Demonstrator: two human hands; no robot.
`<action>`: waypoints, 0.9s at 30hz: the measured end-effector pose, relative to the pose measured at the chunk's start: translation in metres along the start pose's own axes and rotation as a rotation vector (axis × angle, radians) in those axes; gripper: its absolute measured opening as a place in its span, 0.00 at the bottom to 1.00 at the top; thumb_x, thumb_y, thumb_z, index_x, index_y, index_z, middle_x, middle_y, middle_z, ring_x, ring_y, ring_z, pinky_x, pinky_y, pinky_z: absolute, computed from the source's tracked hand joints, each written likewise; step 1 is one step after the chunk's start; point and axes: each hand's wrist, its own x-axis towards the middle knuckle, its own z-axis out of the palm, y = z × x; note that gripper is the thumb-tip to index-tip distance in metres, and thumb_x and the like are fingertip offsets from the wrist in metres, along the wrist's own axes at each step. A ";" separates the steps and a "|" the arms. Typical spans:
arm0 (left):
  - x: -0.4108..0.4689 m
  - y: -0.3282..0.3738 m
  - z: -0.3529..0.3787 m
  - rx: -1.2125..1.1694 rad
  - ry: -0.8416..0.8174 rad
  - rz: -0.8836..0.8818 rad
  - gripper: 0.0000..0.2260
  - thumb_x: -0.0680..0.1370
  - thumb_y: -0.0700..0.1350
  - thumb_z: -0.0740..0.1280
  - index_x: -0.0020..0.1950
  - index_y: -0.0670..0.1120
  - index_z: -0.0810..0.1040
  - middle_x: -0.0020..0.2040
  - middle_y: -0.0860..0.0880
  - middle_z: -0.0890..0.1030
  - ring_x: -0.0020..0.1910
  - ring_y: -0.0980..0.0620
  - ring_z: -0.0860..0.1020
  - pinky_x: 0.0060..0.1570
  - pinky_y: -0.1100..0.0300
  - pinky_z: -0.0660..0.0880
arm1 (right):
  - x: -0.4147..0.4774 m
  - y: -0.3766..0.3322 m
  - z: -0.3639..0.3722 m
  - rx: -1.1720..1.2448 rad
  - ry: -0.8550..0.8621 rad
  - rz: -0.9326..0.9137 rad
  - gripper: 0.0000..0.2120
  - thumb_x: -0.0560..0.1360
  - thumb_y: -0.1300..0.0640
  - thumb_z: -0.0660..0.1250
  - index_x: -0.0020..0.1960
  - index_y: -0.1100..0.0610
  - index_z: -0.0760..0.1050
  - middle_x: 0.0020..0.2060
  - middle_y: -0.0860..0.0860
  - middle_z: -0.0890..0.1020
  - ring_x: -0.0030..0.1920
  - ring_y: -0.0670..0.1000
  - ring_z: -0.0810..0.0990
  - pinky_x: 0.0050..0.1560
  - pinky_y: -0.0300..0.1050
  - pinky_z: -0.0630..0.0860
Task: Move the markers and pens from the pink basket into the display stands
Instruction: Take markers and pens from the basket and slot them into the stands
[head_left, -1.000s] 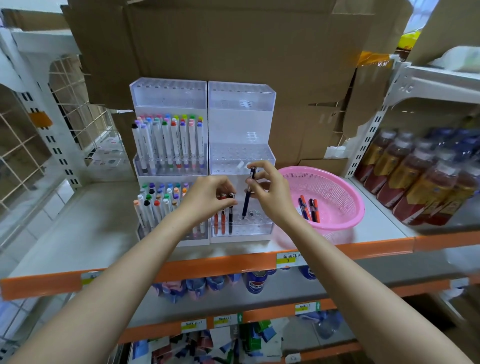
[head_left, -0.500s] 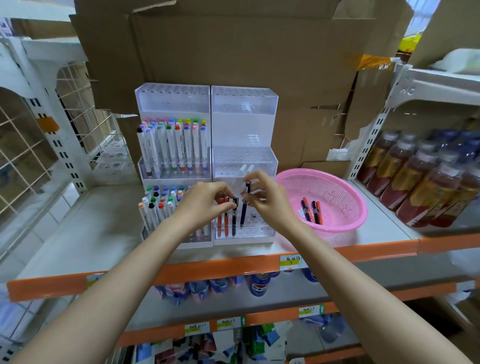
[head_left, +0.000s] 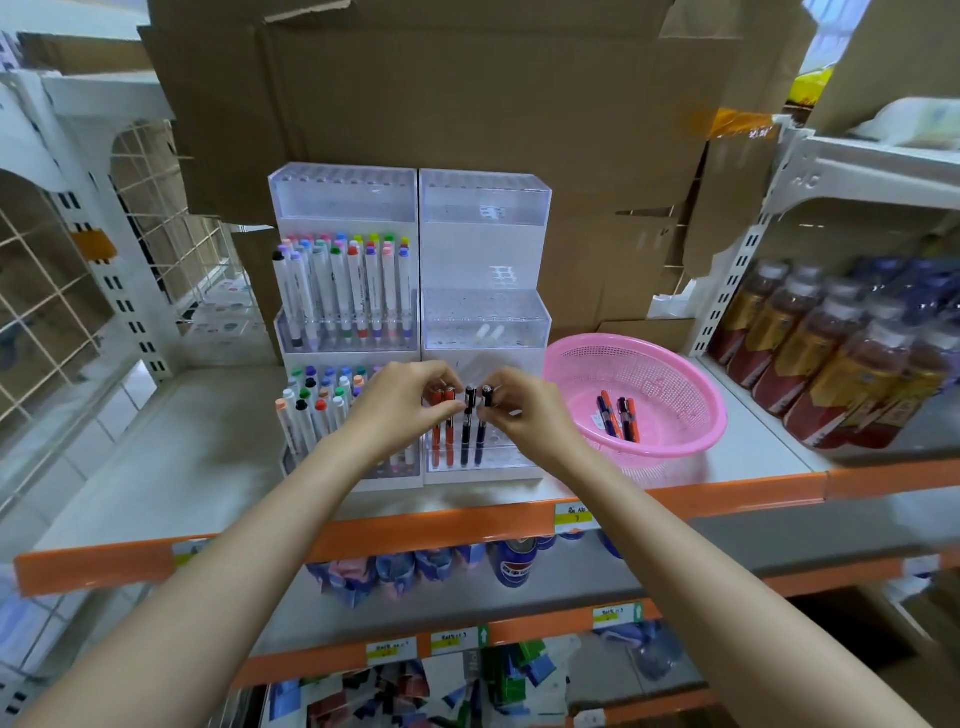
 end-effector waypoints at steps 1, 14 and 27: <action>0.000 0.000 0.000 0.000 0.000 -0.001 0.06 0.74 0.50 0.72 0.49 0.52 0.80 0.42 0.55 0.82 0.42 0.59 0.79 0.42 0.66 0.73 | 0.001 0.000 0.000 -0.005 0.000 0.001 0.08 0.72 0.63 0.73 0.49 0.59 0.76 0.36 0.50 0.80 0.41 0.52 0.82 0.46 0.49 0.80; 0.000 -0.001 0.001 0.043 -0.015 -0.019 0.07 0.74 0.53 0.70 0.51 0.55 0.79 0.45 0.56 0.82 0.44 0.57 0.79 0.51 0.52 0.77 | 0.006 0.001 -0.002 -0.072 -0.015 0.018 0.07 0.72 0.62 0.72 0.49 0.60 0.77 0.38 0.53 0.81 0.43 0.54 0.82 0.45 0.51 0.79; 0.006 0.007 0.002 0.146 -0.015 -0.043 0.10 0.75 0.57 0.67 0.51 0.54 0.80 0.44 0.56 0.82 0.43 0.52 0.78 0.57 0.47 0.73 | 0.007 0.002 -0.003 -0.019 -0.045 0.040 0.06 0.72 0.60 0.73 0.43 0.60 0.77 0.38 0.53 0.83 0.41 0.52 0.83 0.44 0.49 0.80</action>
